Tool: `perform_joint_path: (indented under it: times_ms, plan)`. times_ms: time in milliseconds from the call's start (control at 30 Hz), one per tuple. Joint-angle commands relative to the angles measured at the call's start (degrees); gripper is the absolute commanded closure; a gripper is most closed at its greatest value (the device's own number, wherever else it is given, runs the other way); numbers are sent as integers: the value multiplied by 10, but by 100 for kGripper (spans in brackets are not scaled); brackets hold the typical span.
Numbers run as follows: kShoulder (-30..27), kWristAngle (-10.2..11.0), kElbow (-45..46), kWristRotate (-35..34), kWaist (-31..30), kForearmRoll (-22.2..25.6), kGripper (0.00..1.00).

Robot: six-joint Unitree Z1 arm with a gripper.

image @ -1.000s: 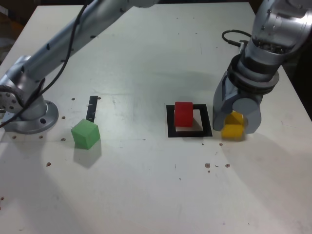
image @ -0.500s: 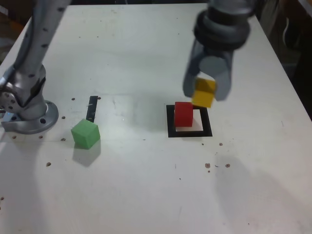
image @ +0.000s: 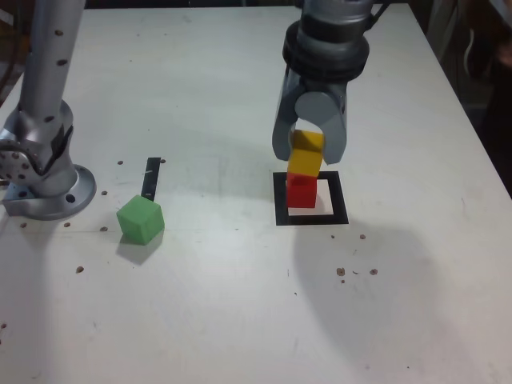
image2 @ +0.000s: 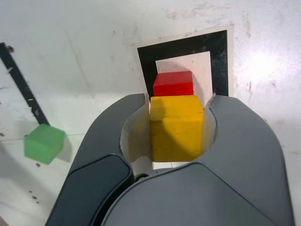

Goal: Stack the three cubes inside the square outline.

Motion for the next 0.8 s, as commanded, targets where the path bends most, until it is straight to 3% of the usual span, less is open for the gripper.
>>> perform_joint_path:
  times_ms: [0, 600, 767]
  plan:
    - [-3, -2, 8, 1, 3, -9, 84]
    - [-9, -6, 34, 1, 9, -31, 83]
    - [-8, -10, 40, 1, 9, -37, 71]
